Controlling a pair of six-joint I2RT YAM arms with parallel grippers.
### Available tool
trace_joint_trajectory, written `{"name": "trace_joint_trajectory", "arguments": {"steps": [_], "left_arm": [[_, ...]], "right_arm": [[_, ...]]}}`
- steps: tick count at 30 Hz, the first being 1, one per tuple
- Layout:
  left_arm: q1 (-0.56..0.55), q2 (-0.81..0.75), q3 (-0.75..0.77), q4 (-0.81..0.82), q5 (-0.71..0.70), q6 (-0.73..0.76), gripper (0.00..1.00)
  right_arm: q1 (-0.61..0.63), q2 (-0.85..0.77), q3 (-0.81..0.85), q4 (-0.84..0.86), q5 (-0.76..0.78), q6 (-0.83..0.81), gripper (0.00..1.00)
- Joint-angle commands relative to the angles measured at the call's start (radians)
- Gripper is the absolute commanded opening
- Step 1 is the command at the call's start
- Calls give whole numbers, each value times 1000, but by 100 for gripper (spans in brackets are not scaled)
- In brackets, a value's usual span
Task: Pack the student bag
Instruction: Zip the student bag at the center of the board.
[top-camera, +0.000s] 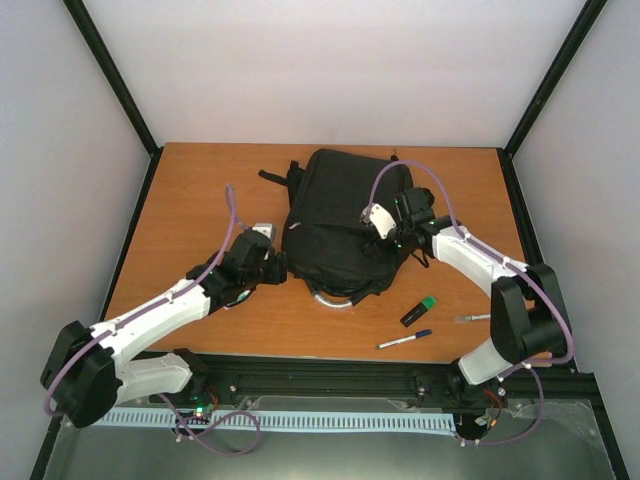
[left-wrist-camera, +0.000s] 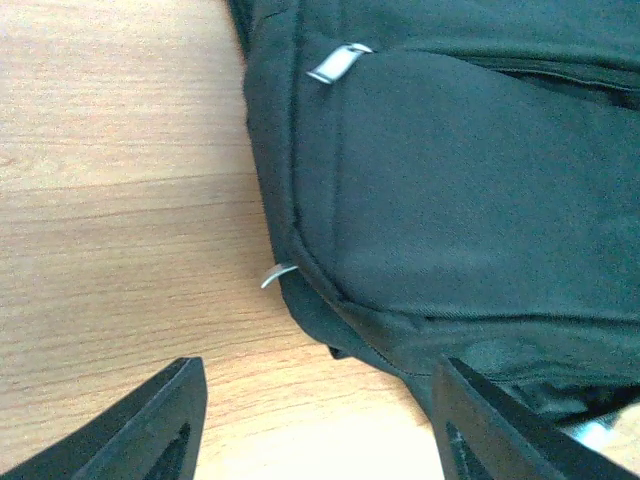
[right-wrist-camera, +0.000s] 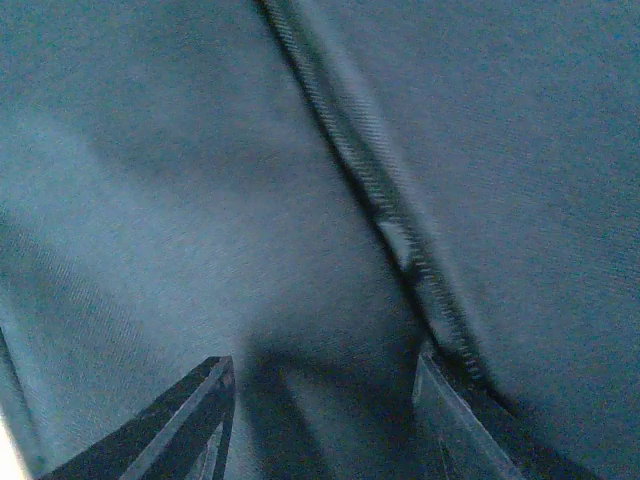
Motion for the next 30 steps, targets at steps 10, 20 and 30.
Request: {"name": "trace_joint_trajectory", "arguments": {"steps": [10, 20, 30], "left_arm": [[29, 235, -6, 166, 96, 83, 61], [12, 305, 32, 289, 355, 236, 61], [-107, 436, 156, 167, 186, 310, 57]], "right_arm": [[-189, 145, 5, 36, 186, 42, 49], [-189, 66, -11, 32, 40, 16, 50], [-190, -23, -39, 51, 28, 13, 51]]}}
